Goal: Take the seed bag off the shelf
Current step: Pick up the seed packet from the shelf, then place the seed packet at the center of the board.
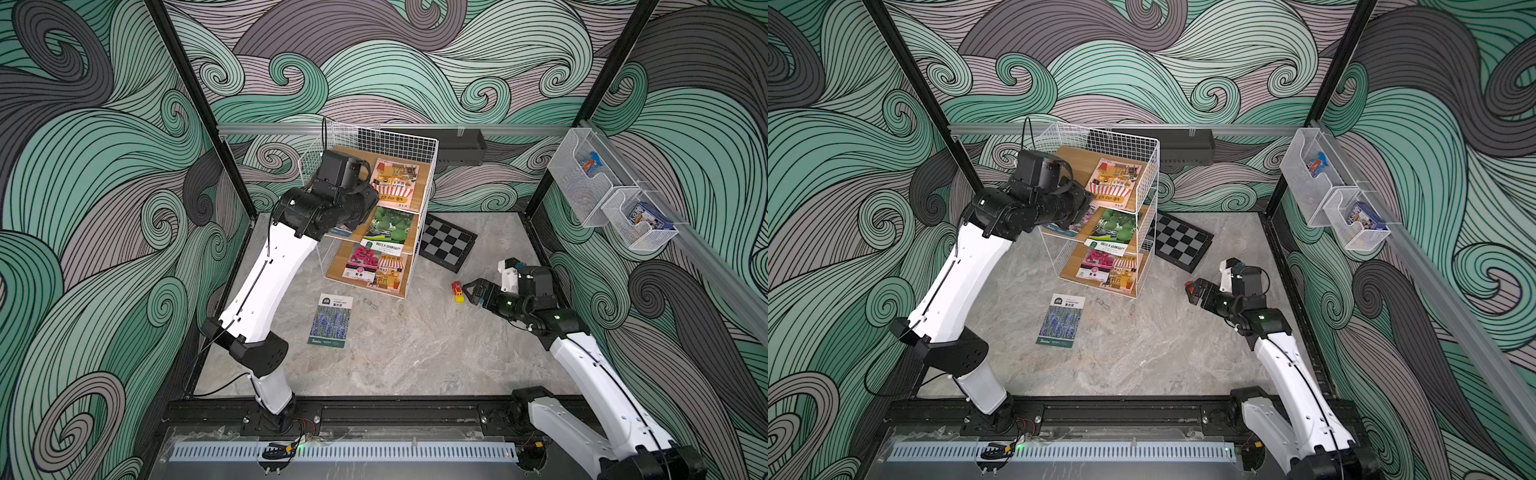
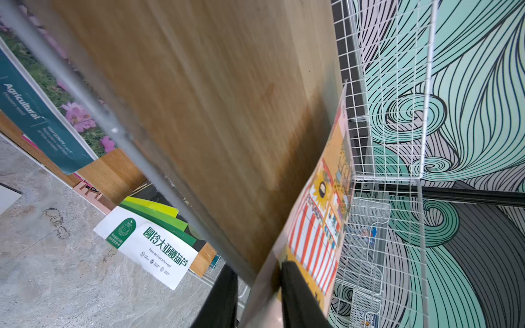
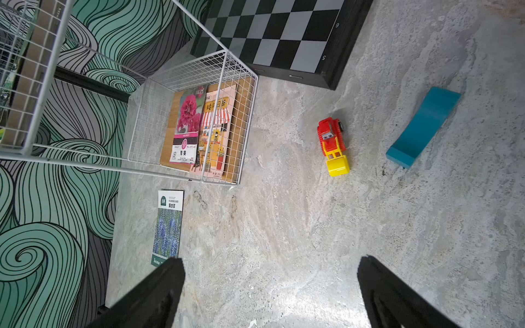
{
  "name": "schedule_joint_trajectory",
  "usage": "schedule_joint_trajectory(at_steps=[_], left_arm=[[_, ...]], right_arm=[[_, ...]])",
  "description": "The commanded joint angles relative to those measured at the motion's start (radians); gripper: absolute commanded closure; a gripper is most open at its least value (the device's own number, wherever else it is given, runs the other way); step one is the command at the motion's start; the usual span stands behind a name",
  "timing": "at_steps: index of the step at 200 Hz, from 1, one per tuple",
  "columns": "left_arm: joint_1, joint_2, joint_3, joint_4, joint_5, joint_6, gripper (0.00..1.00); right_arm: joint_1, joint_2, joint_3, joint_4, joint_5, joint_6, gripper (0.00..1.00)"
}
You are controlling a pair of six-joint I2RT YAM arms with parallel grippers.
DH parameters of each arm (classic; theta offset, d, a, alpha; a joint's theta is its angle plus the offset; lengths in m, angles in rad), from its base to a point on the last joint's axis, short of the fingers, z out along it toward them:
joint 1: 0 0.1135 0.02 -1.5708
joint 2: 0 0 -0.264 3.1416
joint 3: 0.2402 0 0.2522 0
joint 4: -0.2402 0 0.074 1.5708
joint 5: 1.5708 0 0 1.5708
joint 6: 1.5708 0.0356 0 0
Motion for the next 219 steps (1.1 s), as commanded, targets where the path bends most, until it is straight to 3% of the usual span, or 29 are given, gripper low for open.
schedule_joint_trajectory(at_steps=[1, 27, 49, 95, 156, 173, 191, 219], left_arm=[[-0.003, -0.033, -0.036, -0.057, -0.029, 0.042, 0.77], [-0.003, -0.042, -0.044, -0.036, -0.028, 0.043, 0.83], [-0.003, -0.053, -0.058, -0.014, -0.013, 0.040, 1.00], [-0.003, -0.198, -0.196, 0.019, 0.026, 0.051, 1.00], [-0.003, -0.580, -0.691, 0.018, 0.084, -0.031, 1.00], [-0.008, -0.649, -0.859, 0.081, 0.142, -0.085, 1.00], [-0.026, -0.721, -1.012, 0.171, 0.128, -0.133, 1.00], [-0.027, -0.780, -1.130, 0.225, 0.107, -0.134, 1.00]], right_arm=[[0.005, 0.002, 0.030, 0.019, -0.007, -0.019, 0.01], [0.005, -0.002, 0.027, 0.017, -0.009, -0.021, 0.01], [0.005, -0.007, 0.025, 0.016, -0.013, -0.021, 0.01], [0.005, -0.011, 0.033, 0.016, -0.016, -0.024, 0.01], [0.005, -0.002, 0.052, 0.017, -0.011, -0.023, 0.01], [0.005, -0.002, 0.051, 0.017, -0.007, -0.023, 0.01], [0.005, -0.012, 0.040, 0.016, -0.010, -0.014, 0.01], [0.006, -0.045, 0.001, 0.016, -0.014, 0.004, 0.01]])
